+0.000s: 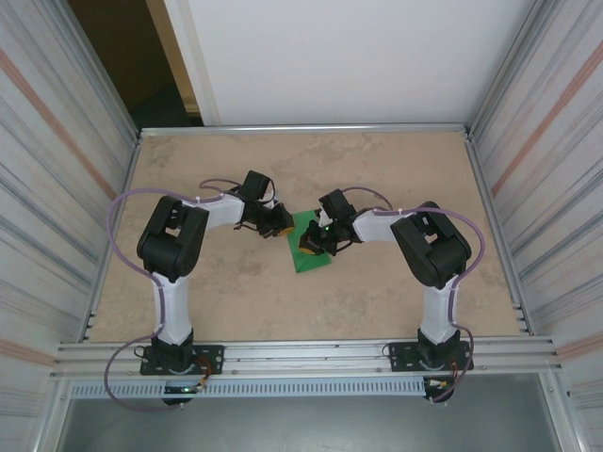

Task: Fold a paper plane with a square sheet of paper (pick it up from the middle)
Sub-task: Fold the triangle a second time at the center of the table.

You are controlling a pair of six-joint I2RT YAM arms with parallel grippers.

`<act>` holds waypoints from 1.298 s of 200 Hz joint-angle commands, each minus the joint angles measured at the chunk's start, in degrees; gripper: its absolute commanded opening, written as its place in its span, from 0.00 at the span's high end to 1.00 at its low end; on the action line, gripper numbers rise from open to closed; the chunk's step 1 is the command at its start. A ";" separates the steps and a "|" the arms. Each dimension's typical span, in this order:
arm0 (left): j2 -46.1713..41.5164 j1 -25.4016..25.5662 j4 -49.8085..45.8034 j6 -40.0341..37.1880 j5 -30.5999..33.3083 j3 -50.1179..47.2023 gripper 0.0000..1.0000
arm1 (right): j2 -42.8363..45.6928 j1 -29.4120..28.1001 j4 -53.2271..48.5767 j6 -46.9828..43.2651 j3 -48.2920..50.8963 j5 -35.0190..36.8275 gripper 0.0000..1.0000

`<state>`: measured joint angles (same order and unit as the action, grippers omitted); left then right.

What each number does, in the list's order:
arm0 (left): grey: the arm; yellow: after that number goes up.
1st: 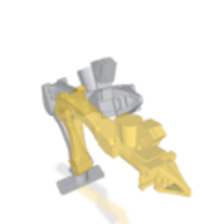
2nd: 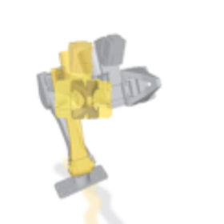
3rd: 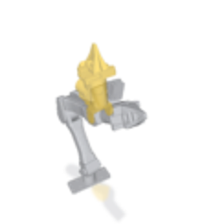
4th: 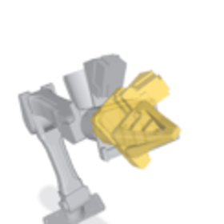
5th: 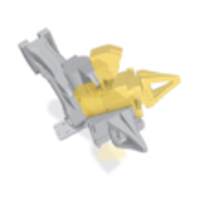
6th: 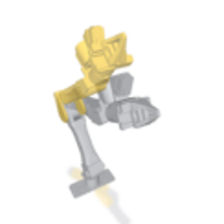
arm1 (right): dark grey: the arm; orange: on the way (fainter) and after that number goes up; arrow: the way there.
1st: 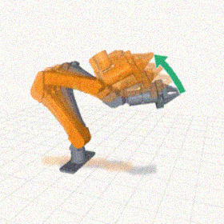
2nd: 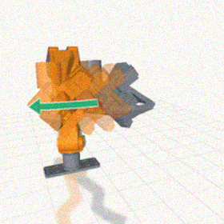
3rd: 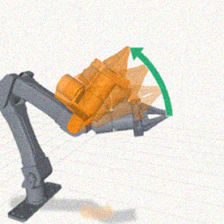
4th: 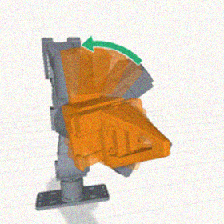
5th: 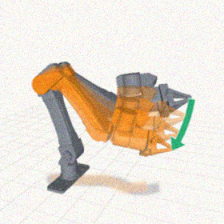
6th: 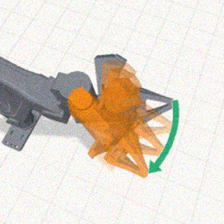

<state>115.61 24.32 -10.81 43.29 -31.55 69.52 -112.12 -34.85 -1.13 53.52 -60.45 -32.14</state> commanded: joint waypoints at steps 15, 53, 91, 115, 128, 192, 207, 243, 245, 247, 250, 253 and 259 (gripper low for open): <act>-1.18 -1.14 -2.63 -1.28 0.50 3.09 0.81 | -1.56 -0.03 -3.25 0.22 -0.91 -0.03 0.74; -5.73 -3.98 -3.27 -0.93 3.50 3.43 0.77 | -1.52 0.05 -3.66 0.36 -1.30 0.04 0.60; -11.12 -6.71 -0.91 -0.74 3.37 -2.19 0.76 | -1.26 0.10 -3.97 0.10 -1.61 0.20 0.59; -14.03 -6.41 1.29 -0.26 1.18 -6.65 0.78 | -1.25 0.07 -4.47 -0.30 -1.56 0.51 0.74; -15.38 -5.68 2.59 0.08 0.49 -9.04 0.81 | -1.27 0.03 -5.04 -0.68 -1.59 0.86 0.81; -17.16 3.56 -4.15 -5.26 4.14 -10.20 0.91 | -2.46 -0.02 -8.71 -1.92 -2.55 2.34 1.00; -16.29 5.65 -5.67 -6.29 5.82 -9.43 0.95 | -2.68 -0.11 -9.15 -1.92 -2.87 2.43 1.00; -13.40 7.57 -6.80 -6.90 7.46 -7.85 1.00 | -3.46 -0.04 -9.77 -2.01 -3.71 2.24 1.00; -13.26 7.52 -6.76 -6.90 7.33 -7.78 1.00 | -3.55 -0.04 -9.77 -2.01 -3.71 2.25 1.00; -13.25 7.53 -6.66 -6.90 7.35 -7.74 1.00 | -3.61 -0.04 -9.77 -2.01 -3.74 2.19 1.00; -13.09 7.57 -6.60 -6.91 7.31 -7.59 1.00 | -3.63 0.04 -9.74 -2.01 -3.79 2.22 1.00; -12.98 7.51 -6.52 -6.95 7.19 -7.49 1.00 | -3.68 -0.03 -9.76 -2.01 -3.74 2.23 1.00; -12.58 7.51 -6.43 -6.94 6.89 -7.23 1.00 | -3.72 -0.02 -9.77 -2.08 -3.89 2.14 1.00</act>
<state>101.49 32.05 -15.81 38.11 -26.02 60.07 -113.34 -34.85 -7.01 52.90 -63.99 -31.75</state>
